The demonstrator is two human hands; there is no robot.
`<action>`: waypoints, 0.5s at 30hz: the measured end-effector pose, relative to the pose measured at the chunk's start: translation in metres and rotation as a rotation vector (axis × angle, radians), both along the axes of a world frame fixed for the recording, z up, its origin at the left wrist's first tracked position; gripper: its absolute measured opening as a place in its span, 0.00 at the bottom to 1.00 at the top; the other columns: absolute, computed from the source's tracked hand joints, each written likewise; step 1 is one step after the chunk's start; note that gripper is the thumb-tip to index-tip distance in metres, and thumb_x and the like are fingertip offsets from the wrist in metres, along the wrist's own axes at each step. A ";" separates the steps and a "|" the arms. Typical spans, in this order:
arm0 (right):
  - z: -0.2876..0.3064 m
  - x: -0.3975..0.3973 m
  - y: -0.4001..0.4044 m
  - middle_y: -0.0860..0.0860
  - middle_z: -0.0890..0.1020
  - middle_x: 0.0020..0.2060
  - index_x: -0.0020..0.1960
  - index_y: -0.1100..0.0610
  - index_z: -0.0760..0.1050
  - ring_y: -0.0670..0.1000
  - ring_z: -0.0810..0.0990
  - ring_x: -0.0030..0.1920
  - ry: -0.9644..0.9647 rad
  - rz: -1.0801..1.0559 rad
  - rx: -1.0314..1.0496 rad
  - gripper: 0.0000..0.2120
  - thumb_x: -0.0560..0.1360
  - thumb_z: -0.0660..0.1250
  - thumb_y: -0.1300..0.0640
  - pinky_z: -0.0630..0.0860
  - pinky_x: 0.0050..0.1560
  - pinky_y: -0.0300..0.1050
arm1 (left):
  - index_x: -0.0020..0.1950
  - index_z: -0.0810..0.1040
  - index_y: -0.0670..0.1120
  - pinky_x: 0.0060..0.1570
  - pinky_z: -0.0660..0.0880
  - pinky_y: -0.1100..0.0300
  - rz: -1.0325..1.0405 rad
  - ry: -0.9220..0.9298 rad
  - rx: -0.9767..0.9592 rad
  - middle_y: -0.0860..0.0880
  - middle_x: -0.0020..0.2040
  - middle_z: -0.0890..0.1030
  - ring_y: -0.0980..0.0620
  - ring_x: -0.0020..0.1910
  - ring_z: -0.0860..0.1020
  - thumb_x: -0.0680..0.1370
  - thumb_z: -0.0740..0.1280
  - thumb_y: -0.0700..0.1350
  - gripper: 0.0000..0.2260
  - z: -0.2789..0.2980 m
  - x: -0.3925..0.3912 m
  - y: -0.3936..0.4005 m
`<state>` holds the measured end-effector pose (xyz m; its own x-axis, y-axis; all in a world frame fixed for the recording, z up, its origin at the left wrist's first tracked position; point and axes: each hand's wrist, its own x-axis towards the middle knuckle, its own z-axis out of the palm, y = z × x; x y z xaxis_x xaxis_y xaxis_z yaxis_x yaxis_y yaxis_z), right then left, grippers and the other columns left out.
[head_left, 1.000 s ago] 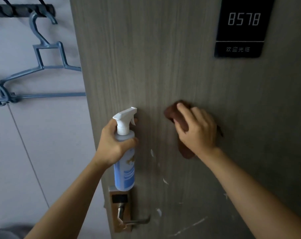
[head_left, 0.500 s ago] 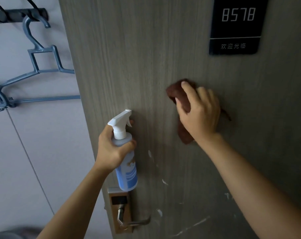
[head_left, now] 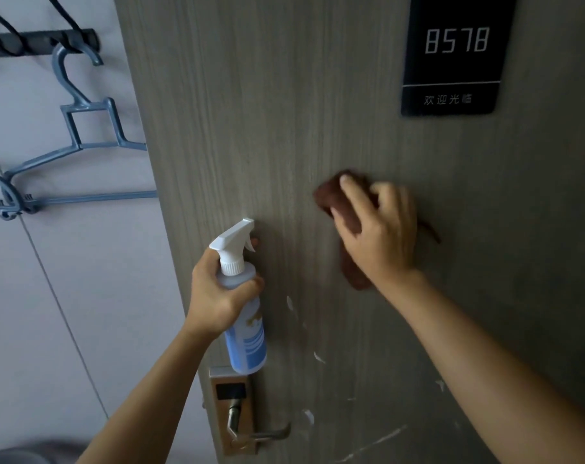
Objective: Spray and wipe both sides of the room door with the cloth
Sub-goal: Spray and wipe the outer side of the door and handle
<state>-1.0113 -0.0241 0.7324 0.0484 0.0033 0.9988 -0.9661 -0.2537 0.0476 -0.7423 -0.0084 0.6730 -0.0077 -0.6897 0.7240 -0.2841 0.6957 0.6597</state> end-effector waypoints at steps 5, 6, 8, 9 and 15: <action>-0.054 0.029 0.000 0.58 0.81 0.48 0.65 0.56 0.81 0.62 0.76 0.44 0.293 0.063 0.019 0.18 0.78 0.72 0.51 0.73 0.42 0.56 | 0.58 0.77 0.43 0.45 0.83 0.40 0.026 0.026 0.013 0.43 0.50 0.82 0.41 0.46 0.82 0.66 0.76 0.46 0.22 0.000 0.000 0.000; -0.082 0.029 0.002 0.57 0.81 0.48 0.66 0.56 0.81 0.61 0.76 0.43 0.459 0.080 0.066 0.19 0.77 0.73 0.51 0.73 0.41 0.56 | 0.58 0.77 0.42 0.44 0.82 0.39 0.031 0.031 0.014 0.42 0.49 0.82 0.41 0.46 0.82 0.66 0.76 0.44 0.22 -0.001 0.000 0.000; -0.125 0.025 0.006 0.55 0.80 0.46 0.65 0.56 0.81 0.59 0.76 0.41 0.686 0.102 0.156 0.19 0.76 0.73 0.53 0.72 0.41 0.53 | 0.58 0.77 0.42 0.43 0.82 0.39 0.033 0.030 0.022 0.41 0.49 0.81 0.40 0.46 0.81 0.67 0.76 0.42 0.21 -0.001 0.000 0.000; -0.135 0.022 0.008 0.55 0.80 0.45 0.65 0.56 0.81 0.58 0.76 0.41 0.731 0.111 0.176 0.18 0.76 0.72 0.54 0.71 0.41 0.53 | 0.58 0.77 0.42 0.43 0.82 0.39 0.033 0.026 0.025 0.41 0.48 0.81 0.40 0.45 0.81 0.67 0.76 0.43 0.21 -0.001 0.000 0.000; -0.062 0.027 0.007 0.55 0.78 0.44 0.66 0.56 0.80 0.61 0.75 0.43 0.464 0.059 0.120 0.20 0.75 0.71 0.51 0.70 0.41 0.56 | 0.60 0.77 0.42 0.44 0.83 0.40 0.034 0.027 0.028 0.42 0.50 0.82 0.42 0.46 0.82 0.66 0.76 0.46 0.24 -0.002 0.001 0.000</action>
